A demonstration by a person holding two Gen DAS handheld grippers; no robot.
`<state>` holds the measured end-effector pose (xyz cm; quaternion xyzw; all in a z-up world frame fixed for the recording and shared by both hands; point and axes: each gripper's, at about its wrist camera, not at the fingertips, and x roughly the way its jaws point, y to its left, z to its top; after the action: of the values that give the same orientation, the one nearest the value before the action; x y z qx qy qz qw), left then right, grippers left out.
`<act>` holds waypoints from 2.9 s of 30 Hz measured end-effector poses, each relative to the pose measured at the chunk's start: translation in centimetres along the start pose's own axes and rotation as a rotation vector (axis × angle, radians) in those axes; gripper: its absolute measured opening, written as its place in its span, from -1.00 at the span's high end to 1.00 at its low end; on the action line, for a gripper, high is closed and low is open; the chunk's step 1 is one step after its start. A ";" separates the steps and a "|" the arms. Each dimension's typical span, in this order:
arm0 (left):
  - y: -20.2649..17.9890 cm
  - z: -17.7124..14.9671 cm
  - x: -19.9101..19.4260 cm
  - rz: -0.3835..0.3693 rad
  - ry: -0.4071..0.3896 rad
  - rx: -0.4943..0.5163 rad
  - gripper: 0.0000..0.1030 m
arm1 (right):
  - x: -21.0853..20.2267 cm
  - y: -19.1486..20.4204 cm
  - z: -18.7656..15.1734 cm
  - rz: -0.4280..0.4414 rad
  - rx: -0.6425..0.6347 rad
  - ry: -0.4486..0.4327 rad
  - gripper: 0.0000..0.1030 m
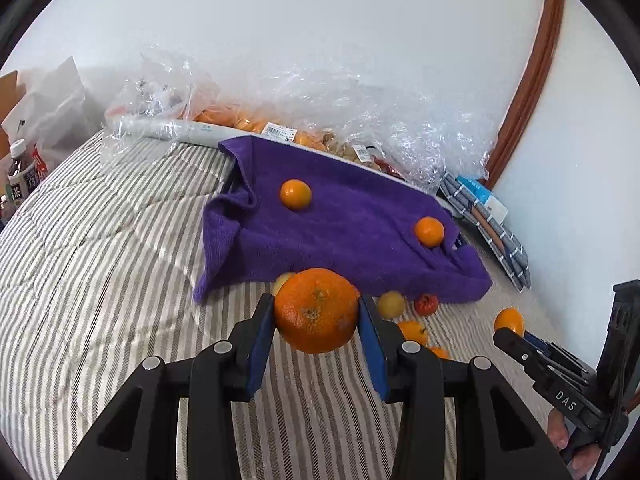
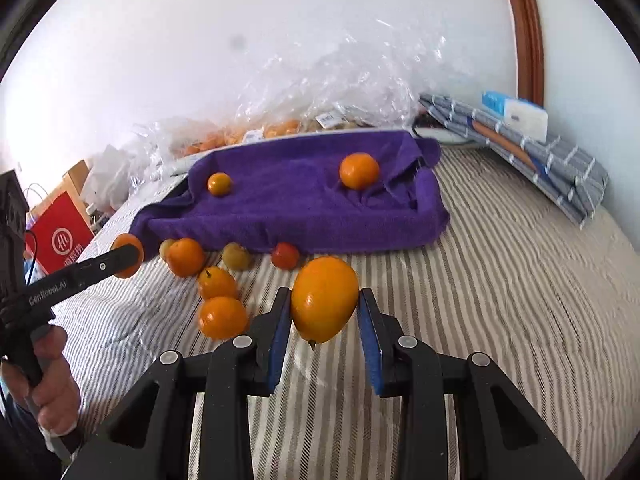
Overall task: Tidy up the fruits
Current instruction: 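Lift the left tool's orange over the towel while the right tool carries its fruit there, then lower and release the orange with the left tool while the right tool releases its fruit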
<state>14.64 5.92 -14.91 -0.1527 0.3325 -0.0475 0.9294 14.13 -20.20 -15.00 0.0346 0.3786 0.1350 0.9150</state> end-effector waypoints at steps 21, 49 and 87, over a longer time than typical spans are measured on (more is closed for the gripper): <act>0.9 9.1 6.8 0.036 -0.066 0.014 0.24 | 7.0 -3.1 10.3 0.043 0.143 -0.110 0.36; 1.5 7.5 10.2 0.038 0.048 -0.016 0.24 | 11.0 -2.4 8.6 -0.002 0.088 0.030 0.36; 0.1 6.9 11.4 0.070 0.086 0.102 0.24 | 10.5 -2.4 8.7 -0.024 0.081 0.007 0.09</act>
<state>27.88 5.59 -16.77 -0.0913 0.3743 -0.0385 0.9220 27.82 -19.27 -16.38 0.0668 0.3874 0.1089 0.9130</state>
